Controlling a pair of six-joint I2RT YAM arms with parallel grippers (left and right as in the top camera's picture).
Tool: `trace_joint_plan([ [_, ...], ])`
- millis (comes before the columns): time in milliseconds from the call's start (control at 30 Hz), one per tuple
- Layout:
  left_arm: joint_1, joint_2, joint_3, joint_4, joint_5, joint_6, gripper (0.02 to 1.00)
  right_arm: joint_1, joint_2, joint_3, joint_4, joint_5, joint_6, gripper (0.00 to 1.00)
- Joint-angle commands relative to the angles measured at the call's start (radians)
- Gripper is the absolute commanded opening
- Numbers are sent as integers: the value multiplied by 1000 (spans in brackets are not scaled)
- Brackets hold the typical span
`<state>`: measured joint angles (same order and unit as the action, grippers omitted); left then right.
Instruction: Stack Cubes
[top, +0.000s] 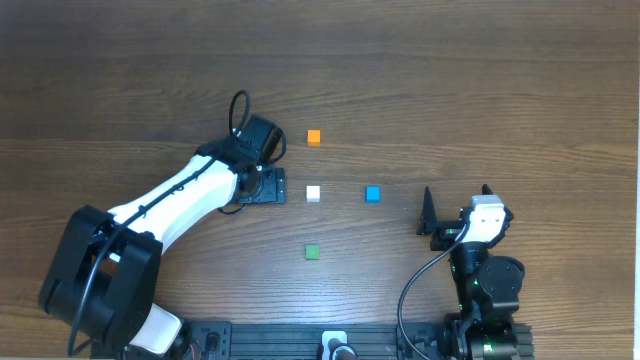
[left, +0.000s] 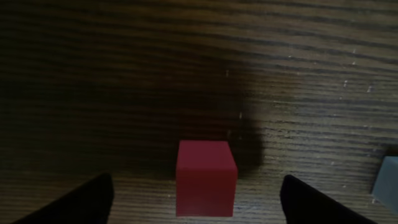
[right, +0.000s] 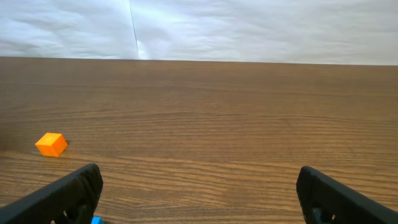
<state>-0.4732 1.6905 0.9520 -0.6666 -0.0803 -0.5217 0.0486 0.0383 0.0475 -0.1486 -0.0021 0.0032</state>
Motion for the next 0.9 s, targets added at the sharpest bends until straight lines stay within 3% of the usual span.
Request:
trace_joint_plan([
  [33, -3, 26, 20, 3, -19, -11, 812, 5, -7, -10, 6, -8, -1, 993],
  [533, -3, 51, 20, 25, -18, -11, 542, 5, -7, -10, 6, -8, -1, 991],
  [900, -17, 51, 20, 31, -15, -11, 450, 5, -7, -10, 6, -8, -1, 993],
])
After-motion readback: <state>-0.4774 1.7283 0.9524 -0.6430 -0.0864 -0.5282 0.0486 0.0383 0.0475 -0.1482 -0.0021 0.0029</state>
